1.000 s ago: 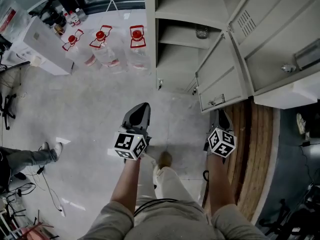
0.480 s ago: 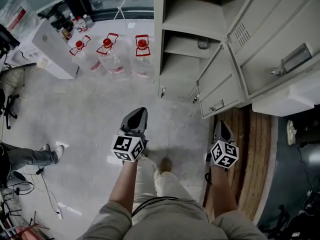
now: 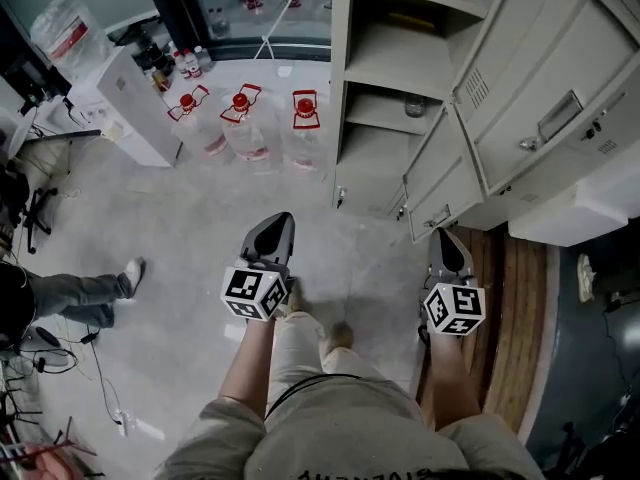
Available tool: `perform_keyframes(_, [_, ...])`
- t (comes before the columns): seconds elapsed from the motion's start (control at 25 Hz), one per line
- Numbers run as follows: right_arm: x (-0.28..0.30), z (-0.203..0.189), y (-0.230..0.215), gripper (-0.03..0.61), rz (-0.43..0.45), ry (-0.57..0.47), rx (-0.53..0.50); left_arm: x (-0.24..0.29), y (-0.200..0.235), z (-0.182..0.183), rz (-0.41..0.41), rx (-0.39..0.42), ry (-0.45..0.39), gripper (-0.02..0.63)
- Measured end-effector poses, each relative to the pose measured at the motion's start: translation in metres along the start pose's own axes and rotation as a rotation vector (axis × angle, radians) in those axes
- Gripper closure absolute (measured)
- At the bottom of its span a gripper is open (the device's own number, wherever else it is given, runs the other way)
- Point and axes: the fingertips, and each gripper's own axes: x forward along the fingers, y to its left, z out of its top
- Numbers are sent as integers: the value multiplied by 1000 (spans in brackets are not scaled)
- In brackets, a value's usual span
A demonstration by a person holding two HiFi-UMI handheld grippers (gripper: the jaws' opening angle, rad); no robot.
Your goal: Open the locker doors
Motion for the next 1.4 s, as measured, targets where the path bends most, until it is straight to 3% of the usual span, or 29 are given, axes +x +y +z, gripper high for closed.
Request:
perform_keyframes(0.24, [-17,41,28,578,87,-81,-18,-27,-15,30,-14,11,-20,615])
perform_keyframes(0.92, [-67,97,70,578,211,-203,-30,-85,-43,106,4,95,-114,615])
perform_keyframes(1.2, [-67,111,72,578,242,-214,-31,-79,-43,131,5,145,-122,615])
perform_keyframes(1.4, [-69,119,64,578,228,-212,-55,-56,-57,133,-38,135,-128,615])
